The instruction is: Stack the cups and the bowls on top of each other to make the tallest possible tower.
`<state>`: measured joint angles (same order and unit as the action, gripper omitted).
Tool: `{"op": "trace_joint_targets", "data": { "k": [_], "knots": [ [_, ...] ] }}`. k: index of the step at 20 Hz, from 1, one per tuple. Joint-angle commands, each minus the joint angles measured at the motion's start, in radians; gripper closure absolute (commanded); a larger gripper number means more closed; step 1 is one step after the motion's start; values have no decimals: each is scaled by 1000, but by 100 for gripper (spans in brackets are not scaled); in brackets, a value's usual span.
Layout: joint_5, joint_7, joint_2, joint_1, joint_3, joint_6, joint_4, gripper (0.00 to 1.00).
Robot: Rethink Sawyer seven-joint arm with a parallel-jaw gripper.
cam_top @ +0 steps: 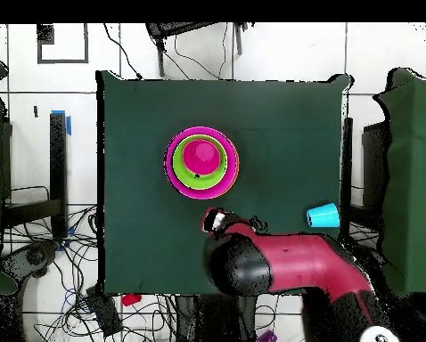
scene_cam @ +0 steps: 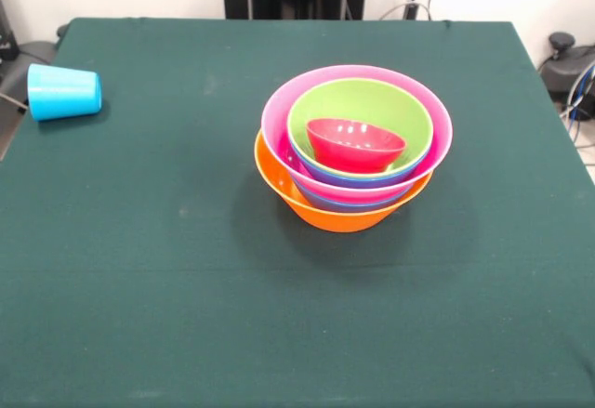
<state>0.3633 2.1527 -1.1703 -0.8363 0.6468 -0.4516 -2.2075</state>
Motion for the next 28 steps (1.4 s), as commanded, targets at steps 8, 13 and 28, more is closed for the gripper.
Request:
{"op": "trace_joint_targets", "data": {
  "k": [8, 13, 28],
  "knots": [
    [75, -625, 145, -306, 331, -237, 44, 0],
    [116, -742, 277, -355, 329, -307, 165, 0],
    [202, -776, 450, -386, 296, -327, 336, 0]
  ]
}}
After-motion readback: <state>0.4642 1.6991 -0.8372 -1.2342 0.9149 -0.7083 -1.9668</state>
